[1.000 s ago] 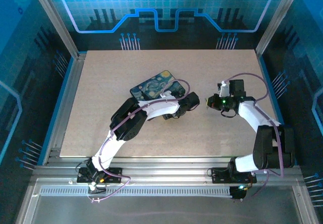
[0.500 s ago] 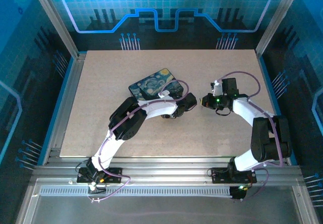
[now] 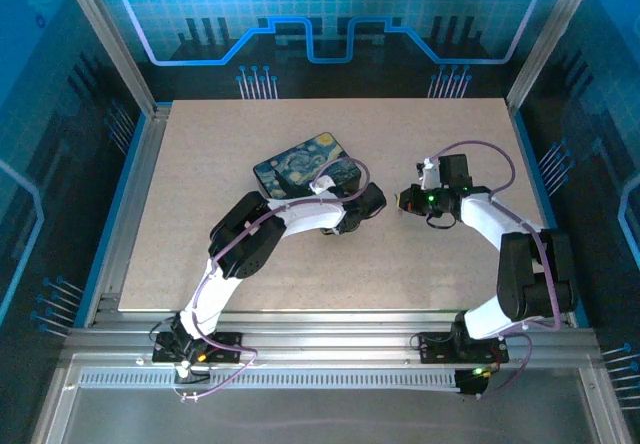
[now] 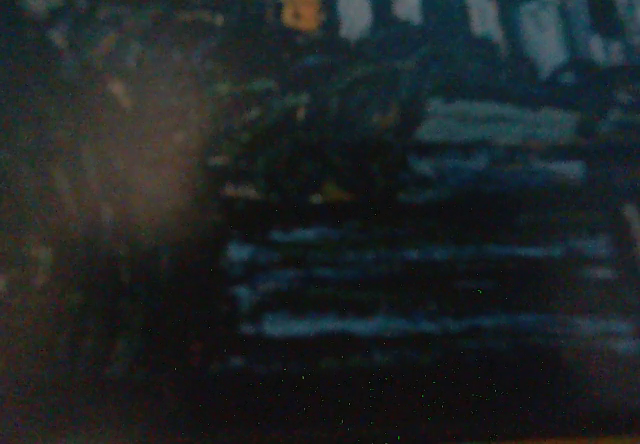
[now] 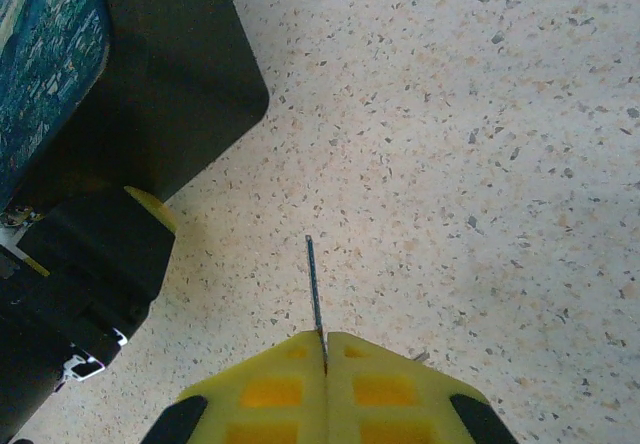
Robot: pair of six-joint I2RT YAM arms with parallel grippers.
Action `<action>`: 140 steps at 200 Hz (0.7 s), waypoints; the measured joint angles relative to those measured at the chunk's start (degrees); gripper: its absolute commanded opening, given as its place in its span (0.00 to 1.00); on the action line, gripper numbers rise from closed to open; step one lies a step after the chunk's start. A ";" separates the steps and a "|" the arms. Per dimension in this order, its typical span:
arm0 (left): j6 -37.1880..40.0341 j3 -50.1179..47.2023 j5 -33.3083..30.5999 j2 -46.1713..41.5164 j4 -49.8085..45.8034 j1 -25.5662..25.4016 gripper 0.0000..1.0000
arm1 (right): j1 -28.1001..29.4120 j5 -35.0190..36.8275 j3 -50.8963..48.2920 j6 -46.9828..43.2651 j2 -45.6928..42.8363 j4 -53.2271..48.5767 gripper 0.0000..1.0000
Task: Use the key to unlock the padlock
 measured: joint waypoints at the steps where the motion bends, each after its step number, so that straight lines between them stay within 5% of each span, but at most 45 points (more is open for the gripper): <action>1: 0.00 0.00 0.00 0.00 0.00 0.00 0.47 | 0.00 0.00 0.00 0.00 0.00 0.02 0.00; 140: 2.97 -0.11 -1.33 -0.26 0.04 0.07 0.12 | 0.35 -0.74 -0.46 -0.57 0.61 1.03 0.00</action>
